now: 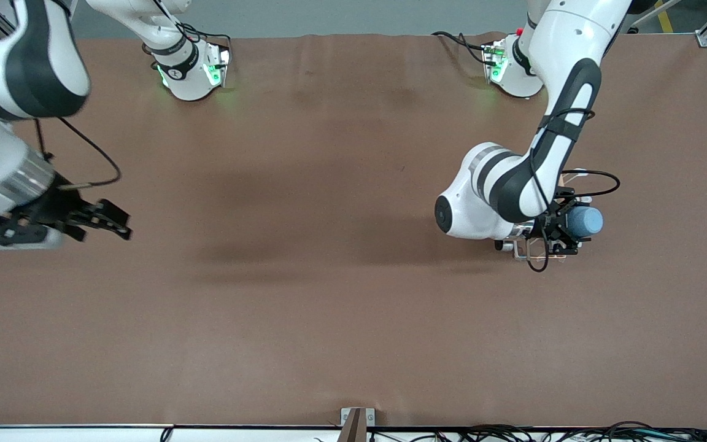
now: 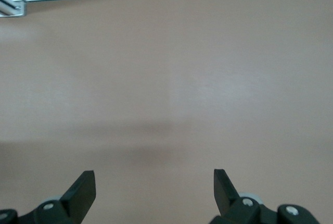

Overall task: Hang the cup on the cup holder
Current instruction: 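Move the cup with the left gripper onto a rack hook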

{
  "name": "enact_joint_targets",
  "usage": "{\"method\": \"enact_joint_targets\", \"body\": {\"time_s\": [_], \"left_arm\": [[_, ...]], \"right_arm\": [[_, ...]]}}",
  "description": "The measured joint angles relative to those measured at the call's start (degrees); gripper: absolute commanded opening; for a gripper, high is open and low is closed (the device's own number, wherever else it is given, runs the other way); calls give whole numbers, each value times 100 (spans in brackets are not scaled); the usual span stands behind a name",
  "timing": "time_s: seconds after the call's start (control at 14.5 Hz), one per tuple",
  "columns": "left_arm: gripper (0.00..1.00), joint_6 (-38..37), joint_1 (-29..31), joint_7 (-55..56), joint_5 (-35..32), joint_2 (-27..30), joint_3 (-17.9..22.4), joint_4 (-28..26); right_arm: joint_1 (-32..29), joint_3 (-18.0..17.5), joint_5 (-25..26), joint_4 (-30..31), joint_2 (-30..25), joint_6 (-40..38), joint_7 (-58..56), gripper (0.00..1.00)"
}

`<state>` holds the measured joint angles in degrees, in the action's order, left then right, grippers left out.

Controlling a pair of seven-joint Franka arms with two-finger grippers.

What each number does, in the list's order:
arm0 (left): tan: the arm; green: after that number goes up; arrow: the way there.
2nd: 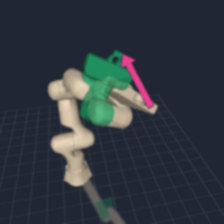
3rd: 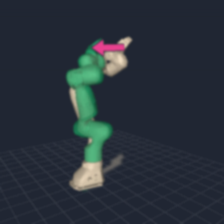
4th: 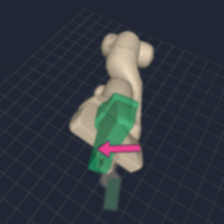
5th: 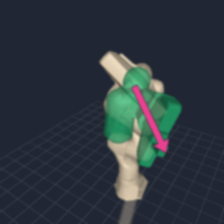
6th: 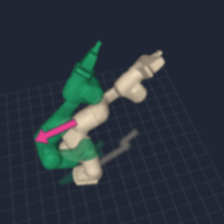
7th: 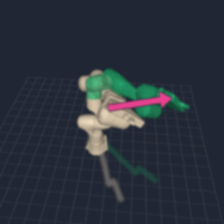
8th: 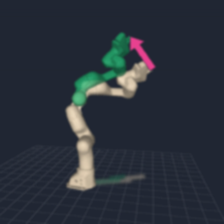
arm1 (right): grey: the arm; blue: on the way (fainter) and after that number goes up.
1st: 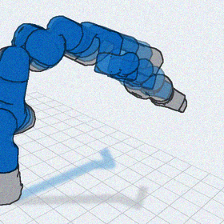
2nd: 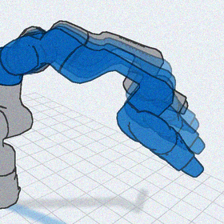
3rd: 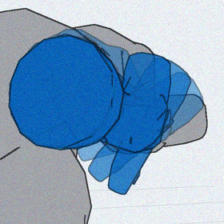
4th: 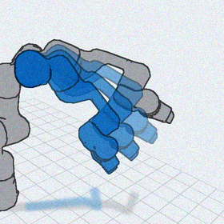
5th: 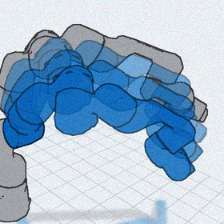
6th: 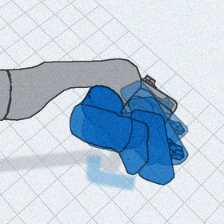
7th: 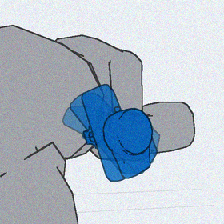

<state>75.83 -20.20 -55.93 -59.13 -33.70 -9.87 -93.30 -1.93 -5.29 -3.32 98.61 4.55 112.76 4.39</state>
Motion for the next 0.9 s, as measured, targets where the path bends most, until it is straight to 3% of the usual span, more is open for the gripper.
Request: {"method": "enact_joint_targets", "body": {"time_s": [0.21, 0.48, 0.9], "left_arm": [[63, -120, -161, 246, -75, -124, -8, 1], [64, -452, -385, 723, -104, -260, -10, -1], [65, -455, -371, 1200, -233, -518, 3, -2]], "right_arm": [[1, 162, 321, -105, -419, -745, 0, 100], [2, 185, 454, -804, -591, -1882, 1, 100], [84, 373, 450, -991, -534, -2027, -1, 100]]}}
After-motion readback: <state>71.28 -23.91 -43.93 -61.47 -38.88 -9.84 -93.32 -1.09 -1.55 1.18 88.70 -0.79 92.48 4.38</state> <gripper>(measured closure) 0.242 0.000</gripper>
